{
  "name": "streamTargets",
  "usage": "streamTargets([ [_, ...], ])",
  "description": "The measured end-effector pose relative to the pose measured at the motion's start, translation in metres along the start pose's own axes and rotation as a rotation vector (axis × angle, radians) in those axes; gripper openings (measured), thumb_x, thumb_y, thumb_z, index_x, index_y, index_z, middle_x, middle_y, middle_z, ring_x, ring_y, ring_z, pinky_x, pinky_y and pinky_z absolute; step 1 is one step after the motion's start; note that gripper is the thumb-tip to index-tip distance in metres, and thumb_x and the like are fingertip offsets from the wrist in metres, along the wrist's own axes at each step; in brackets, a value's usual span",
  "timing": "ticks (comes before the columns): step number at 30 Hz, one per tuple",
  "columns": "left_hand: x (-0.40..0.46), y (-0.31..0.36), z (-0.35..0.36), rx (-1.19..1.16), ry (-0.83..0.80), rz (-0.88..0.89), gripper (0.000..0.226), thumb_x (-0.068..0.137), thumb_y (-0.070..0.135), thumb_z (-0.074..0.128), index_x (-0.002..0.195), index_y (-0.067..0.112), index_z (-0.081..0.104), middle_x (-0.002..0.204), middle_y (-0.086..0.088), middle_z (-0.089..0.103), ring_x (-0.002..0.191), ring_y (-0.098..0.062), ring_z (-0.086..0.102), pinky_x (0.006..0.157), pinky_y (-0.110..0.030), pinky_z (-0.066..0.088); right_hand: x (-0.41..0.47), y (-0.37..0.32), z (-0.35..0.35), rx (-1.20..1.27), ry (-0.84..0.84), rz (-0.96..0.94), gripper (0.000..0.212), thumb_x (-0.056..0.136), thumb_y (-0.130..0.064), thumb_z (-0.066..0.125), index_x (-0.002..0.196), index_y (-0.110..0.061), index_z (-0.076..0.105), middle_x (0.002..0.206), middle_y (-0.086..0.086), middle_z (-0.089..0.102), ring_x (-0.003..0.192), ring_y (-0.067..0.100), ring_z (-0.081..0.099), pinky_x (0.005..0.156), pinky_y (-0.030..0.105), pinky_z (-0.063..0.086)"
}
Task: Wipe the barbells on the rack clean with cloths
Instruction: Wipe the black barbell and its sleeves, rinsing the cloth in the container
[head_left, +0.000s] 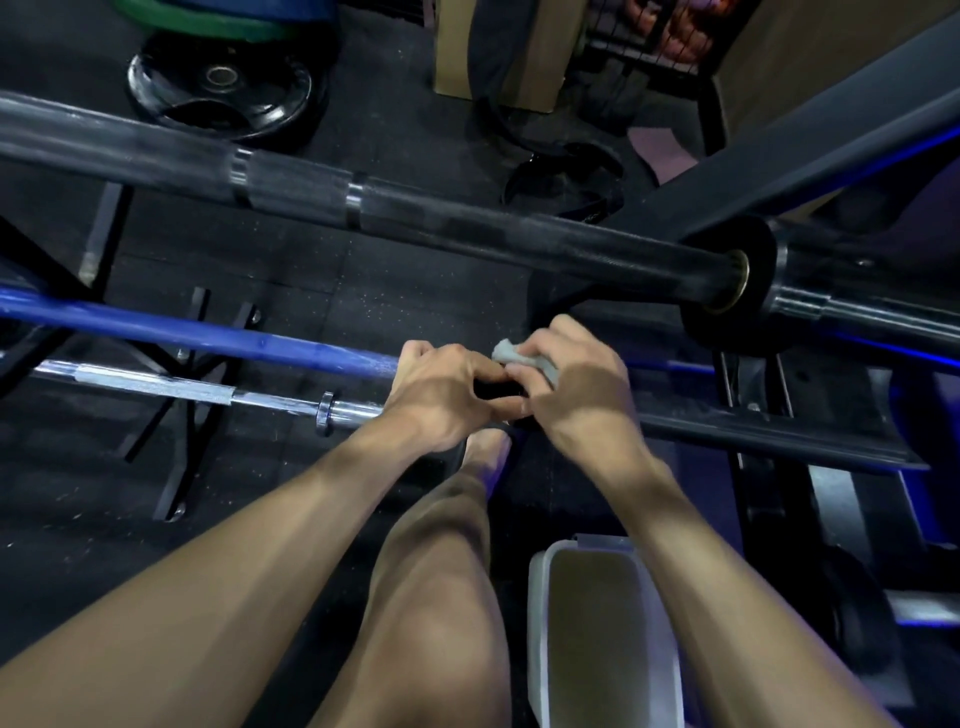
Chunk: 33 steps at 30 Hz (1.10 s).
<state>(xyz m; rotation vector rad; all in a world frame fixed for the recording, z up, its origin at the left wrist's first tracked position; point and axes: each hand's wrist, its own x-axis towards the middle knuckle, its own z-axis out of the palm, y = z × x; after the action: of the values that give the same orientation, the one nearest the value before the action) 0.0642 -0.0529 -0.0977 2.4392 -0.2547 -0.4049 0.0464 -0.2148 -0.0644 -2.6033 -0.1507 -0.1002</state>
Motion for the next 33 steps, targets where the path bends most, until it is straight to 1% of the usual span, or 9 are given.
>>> streamTargets([
  [3, -0.001, 0.004, -0.001, -0.027, 0.015, -0.027, 0.029, 0.07, 0.086, 0.059, 0.092, 0.068, 0.061, 0.094, 0.029, 0.07, 0.115, -0.016, 0.041, 0.086, -0.02, 0.023, 0.018, 0.011, -0.004, -0.013, 0.067, 0.105, 0.018, 0.092, -0.031, 0.069, 0.084, -0.015, 0.069, 0.084, -0.005, 0.051, 0.076, 0.018, 0.053, 0.066, 0.031, 0.031],
  [6, 0.0, 0.004, -0.003, -0.03, 0.007, -0.018, 0.021, 0.071, 0.083, 0.061, 0.078, 0.064, 0.063, 0.082, 0.027, 0.07, 0.11, -0.016, 0.042, 0.088, -0.022, 0.027, 0.021, 0.004, 0.001, -0.038, 0.036, 0.077, 0.014, 0.091, -0.03, 0.069, 0.087, -0.016, 0.069, 0.087, -0.008, 0.049, 0.079, 0.018, 0.053, 0.067, 0.03, 0.031],
  [8, 0.002, 0.001, 0.0, 0.016, 0.008, 0.018, 0.03, 0.066, 0.088, 0.055, 0.075, 0.061, 0.064, 0.071, 0.024, 0.067, 0.1, -0.016, 0.047, 0.086, -0.023, 0.028, 0.01, 0.002, 0.003, 0.011, 0.006, 0.007, 0.012, 0.09, -0.027, 0.07, 0.086, -0.016, 0.068, 0.086, -0.009, 0.047, 0.075, 0.015, 0.049, 0.065, 0.03, 0.032],
  [12, 0.004, -0.002, 0.003, -0.035, 0.015, -0.009, 0.047, 0.054, 0.094, 0.051, 0.092, 0.069, 0.062, 0.092, 0.034, 0.068, 0.114, -0.014, 0.048, 0.086, -0.014, 0.024, 0.018, 0.016, -0.003, 0.063, 0.092, 0.089, 0.016, 0.089, -0.029, 0.071, 0.082, -0.014, 0.07, 0.082, -0.003, 0.054, 0.073, 0.019, 0.055, 0.065, 0.037, 0.042],
  [16, 0.0, 0.003, -0.003, -0.008, 0.008, 0.011, 0.024, 0.06, 0.086, 0.063, 0.072, 0.066, 0.059, 0.069, 0.033, 0.061, 0.105, -0.013, 0.049, 0.086, -0.022, 0.024, 0.012, 0.01, 0.001, 0.113, 0.021, 0.043, 0.011, 0.089, -0.024, 0.074, 0.084, -0.014, 0.073, 0.082, -0.006, 0.053, 0.073, 0.013, 0.053, 0.063, 0.026, 0.036],
  [19, -0.001, 0.005, -0.003, -0.037, 0.014, -0.014, 0.033, 0.06, 0.082, 0.069, 0.087, 0.067, 0.059, 0.081, 0.036, 0.063, 0.114, -0.012, 0.046, 0.085, -0.019, 0.021, 0.019, 0.015, -0.006, 0.062, 0.055, 0.103, 0.014, 0.089, -0.026, 0.072, 0.084, -0.013, 0.074, 0.081, -0.003, 0.055, 0.076, 0.018, 0.056, 0.065, 0.03, 0.032],
  [23, -0.002, 0.006, -0.004, -0.026, 0.034, -0.012, 0.04, 0.057, 0.082, 0.07, 0.09, 0.058, 0.069, 0.074, 0.03, 0.066, 0.11, -0.015, 0.048, 0.083, -0.02, 0.024, 0.018, 0.003, -0.003, 0.056, 0.002, 0.064, 0.012, 0.089, -0.025, 0.073, 0.086, -0.014, 0.074, 0.085, -0.002, 0.055, 0.077, 0.016, 0.053, 0.067, 0.031, 0.036],
  [28, -0.004, 0.005, -0.002, -0.056, 0.07, -0.012, 0.063, 0.055, 0.078, 0.078, 0.113, 0.057, 0.068, 0.086, 0.035, 0.066, 0.114, -0.009, 0.05, 0.097, -0.02, 0.031, 0.021, 0.034, -0.011, 0.02, 0.053, 0.278, 0.012, 0.09, -0.028, 0.071, 0.087, -0.018, 0.075, 0.088, -0.004, 0.061, 0.083, 0.015, 0.054, 0.075, 0.028, 0.038],
  [33, -0.008, 0.01, -0.002, 0.008, 0.083, -0.02, 0.063, 0.06, 0.082, 0.072, 0.117, 0.055, 0.068, 0.09, 0.033, 0.059, 0.113, -0.013, 0.042, 0.096, -0.022, 0.03, -0.007, 0.036, -0.026, 0.287, 0.211, 0.356, 0.008, 0.096, -0.023, 0.066, 0.096, -0.024, 0.074, 0.078, -0.023, 0.062, 0.077, -0.015, 0.06, 0.067, 0.005, 0.042],
])
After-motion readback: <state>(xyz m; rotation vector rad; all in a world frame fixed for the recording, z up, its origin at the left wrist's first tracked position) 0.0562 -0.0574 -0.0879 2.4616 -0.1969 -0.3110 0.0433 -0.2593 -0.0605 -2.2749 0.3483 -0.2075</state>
